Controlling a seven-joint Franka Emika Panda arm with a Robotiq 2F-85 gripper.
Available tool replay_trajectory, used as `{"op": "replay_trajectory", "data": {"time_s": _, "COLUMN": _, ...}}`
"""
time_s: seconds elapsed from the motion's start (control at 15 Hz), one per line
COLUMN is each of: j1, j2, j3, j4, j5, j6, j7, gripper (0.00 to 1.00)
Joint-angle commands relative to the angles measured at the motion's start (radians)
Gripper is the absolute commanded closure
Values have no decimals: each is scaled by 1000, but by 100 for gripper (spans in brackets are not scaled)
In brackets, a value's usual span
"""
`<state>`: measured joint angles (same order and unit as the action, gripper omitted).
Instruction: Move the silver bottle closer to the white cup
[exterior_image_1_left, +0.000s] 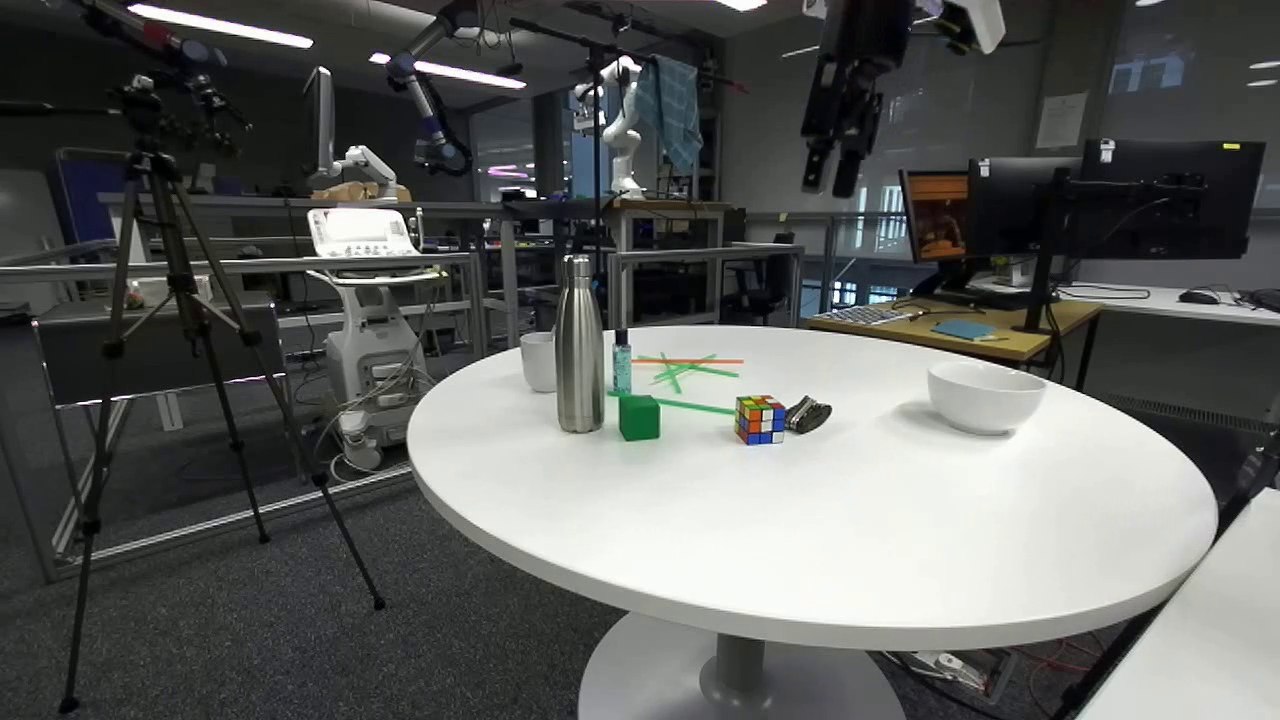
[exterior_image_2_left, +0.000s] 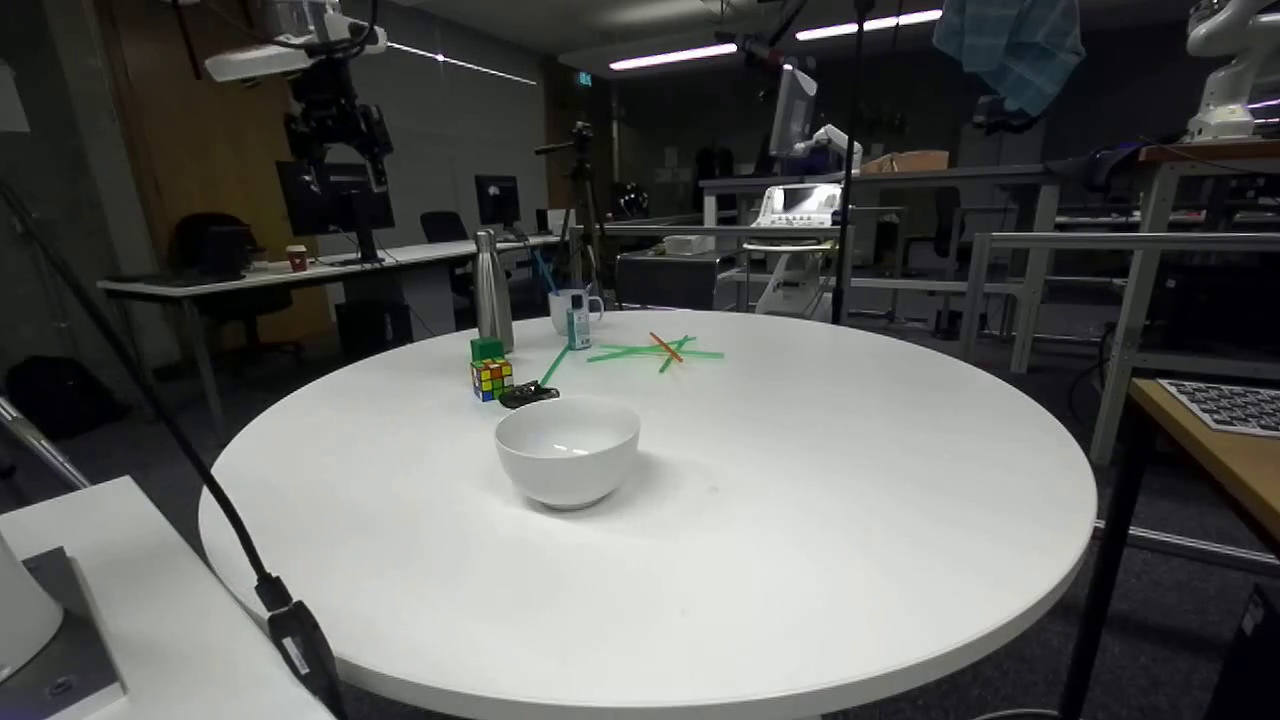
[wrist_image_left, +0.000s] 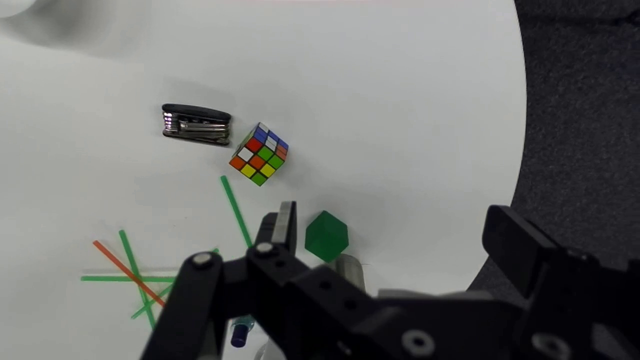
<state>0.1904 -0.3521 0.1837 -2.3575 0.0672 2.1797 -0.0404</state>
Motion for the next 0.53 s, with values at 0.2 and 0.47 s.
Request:
{"op": "replay_trajectory", "data": {"time_s": 0.2, "j1": 42, "j2": 183, "j3": -5, "j4": 100, "j5": 29, "j6": 137, "j7": -126, "gripper": 0}}
{"op": "replay_trajectory", "data": {"time_s": 0.47, "j1": 52, "j2": 287, "j3": -3, "j4": 198, "j5": 63, "j6": 161, "j7": -223, "gripper": 0}}
